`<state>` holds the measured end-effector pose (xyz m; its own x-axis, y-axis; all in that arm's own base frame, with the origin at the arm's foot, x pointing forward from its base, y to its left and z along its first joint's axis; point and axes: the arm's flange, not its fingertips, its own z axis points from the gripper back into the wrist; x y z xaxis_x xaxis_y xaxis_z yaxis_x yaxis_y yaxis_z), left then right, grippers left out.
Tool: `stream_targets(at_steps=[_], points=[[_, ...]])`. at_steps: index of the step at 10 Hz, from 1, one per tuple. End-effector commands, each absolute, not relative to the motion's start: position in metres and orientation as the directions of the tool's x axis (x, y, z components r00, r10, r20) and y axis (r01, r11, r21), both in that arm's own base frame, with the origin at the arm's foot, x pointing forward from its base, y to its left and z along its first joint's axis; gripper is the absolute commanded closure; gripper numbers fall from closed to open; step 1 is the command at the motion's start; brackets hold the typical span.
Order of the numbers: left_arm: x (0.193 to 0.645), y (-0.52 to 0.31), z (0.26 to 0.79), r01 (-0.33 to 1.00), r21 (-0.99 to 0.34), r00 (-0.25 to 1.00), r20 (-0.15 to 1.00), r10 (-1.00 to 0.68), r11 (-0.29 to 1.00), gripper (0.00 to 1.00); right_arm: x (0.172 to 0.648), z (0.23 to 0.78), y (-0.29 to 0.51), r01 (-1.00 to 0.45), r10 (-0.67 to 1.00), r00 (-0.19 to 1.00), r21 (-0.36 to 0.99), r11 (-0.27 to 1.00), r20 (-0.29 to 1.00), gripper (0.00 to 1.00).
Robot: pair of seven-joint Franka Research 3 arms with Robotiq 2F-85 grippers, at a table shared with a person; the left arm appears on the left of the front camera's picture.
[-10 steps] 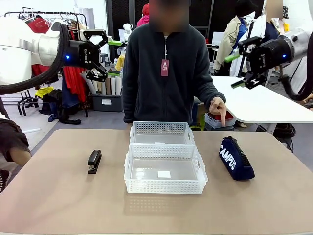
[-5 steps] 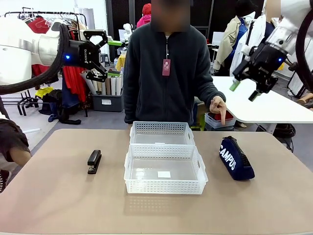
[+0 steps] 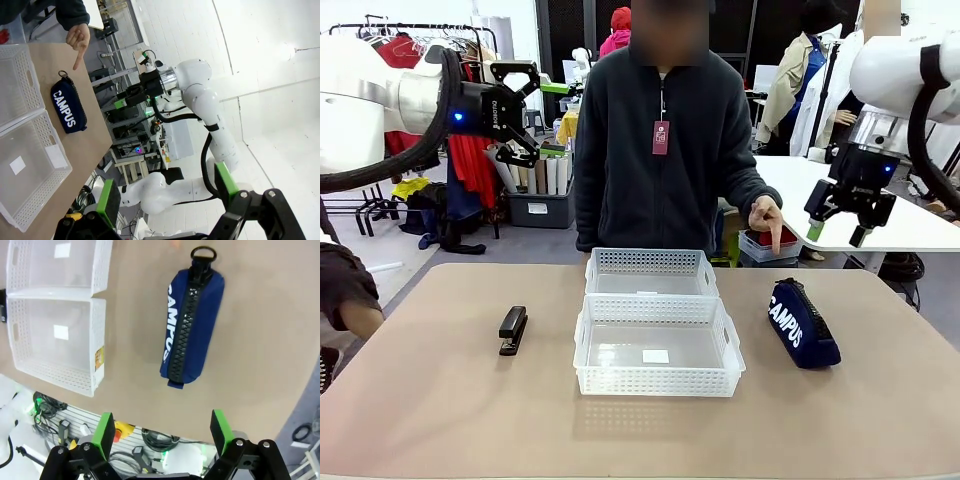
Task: Distribute items into two baskets.
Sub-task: Pick up the Pencil pouch that the person points to.
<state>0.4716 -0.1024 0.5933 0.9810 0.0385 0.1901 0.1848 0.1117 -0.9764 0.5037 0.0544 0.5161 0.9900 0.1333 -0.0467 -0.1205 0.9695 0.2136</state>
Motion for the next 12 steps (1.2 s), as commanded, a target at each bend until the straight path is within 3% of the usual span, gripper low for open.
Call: stream_targets(at_steps=[1,4,7,12], points=[[0.471,-0.102,0.595,0.189,-0.976,0.98,0.195,0.044,0.112,0.0,0.505,0.524,0.056,-0.13,0.139,0.99,0.203,0.97,-0.031,0.0],[0.471,-0.102,0.595,0.189,-0.976,0.98,0.195,0.044,0.112,0.0,0.504,0.517,0.055,-0.123,0.136,0.99,0.212,0.969,-0.045,0.0],[0.471,-0.102,0.595,0.189,-0.976,0.98,0.195,0.044,0.112,0.0,0.514,0.452,0.068,-0.088,0.101,0.988,0.113,0.99,-0.113,0.0],[0.471,-0.102,0.595,0.189,-0.976,0.98,0.195,0.044,0.112,0.0,0.518,0.385,0.082,-0.048,0.048,0.999,0.013,0.999,-0.019,0.0]])
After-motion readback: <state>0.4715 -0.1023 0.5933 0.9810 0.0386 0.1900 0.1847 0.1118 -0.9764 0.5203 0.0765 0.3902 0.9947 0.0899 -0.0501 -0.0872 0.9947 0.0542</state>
